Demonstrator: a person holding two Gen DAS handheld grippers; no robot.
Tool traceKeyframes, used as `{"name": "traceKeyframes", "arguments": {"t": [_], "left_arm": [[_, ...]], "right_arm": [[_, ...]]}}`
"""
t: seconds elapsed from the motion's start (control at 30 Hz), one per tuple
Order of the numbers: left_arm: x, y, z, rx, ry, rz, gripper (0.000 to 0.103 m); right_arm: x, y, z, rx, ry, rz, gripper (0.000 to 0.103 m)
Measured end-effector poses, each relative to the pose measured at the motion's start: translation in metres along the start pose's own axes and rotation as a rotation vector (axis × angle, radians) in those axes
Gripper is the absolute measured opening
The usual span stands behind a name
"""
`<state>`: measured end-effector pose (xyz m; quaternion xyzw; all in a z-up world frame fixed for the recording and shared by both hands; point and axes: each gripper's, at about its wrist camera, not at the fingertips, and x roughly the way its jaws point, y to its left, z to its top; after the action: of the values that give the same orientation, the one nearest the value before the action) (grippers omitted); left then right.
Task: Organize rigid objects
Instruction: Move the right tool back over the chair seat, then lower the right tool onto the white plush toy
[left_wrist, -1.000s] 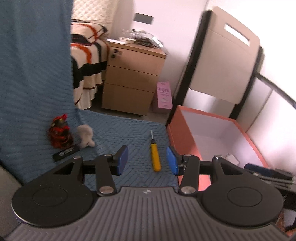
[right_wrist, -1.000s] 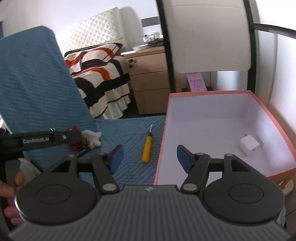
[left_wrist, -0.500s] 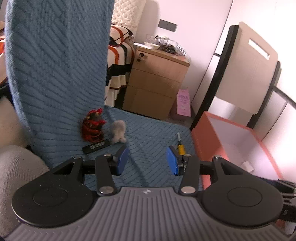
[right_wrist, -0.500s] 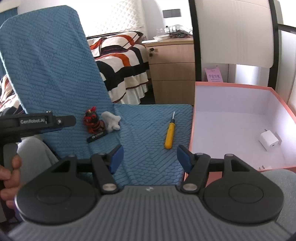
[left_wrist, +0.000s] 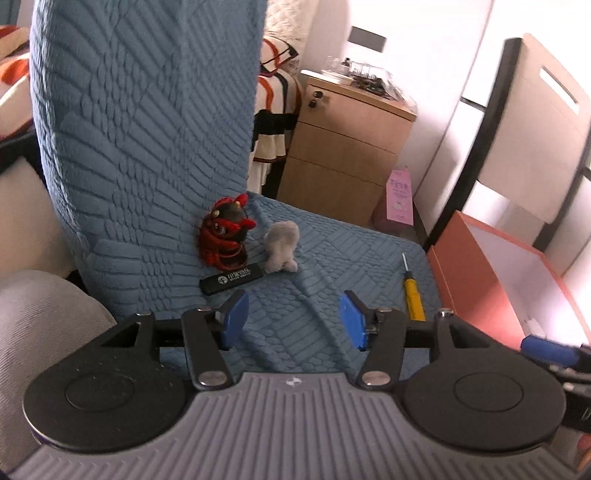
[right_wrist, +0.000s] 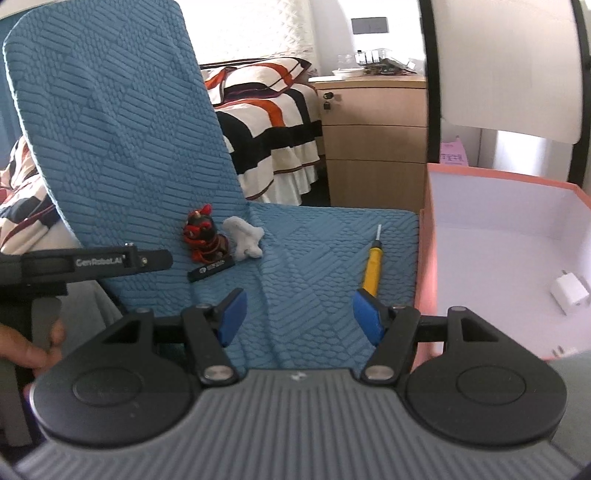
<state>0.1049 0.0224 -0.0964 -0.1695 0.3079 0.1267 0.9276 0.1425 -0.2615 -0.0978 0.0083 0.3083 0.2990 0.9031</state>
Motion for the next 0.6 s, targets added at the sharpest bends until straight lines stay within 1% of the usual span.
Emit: {"name": "traceKeyframes", "arguments": {"t": [0.1,0.2,0.47,0.6], "left_arm": [[0.013,0.008,0.005,-0.031,0.001,0.005,0.061],[0.024,0.011,0.012,-0.041,-0.002,0.015,0.061],[0.066,0.024,0.029,-0.061,0.028,0.043,0.061],[0.084,0.029,0.037,-0.049,0.034,0.064,0.061]], "right_arm": [[0.017,0.002,0.0,-0.011,0.002,0.027,0.066],[0.03,0.007,0.005,-0.04,-0.002,0.062,0.066],[0.069,0.017,0.024,-0.095,0.021,0.111,0.066],[0.092,0.024,0.03,-0.112,0.034,0.135,0.065]]}}
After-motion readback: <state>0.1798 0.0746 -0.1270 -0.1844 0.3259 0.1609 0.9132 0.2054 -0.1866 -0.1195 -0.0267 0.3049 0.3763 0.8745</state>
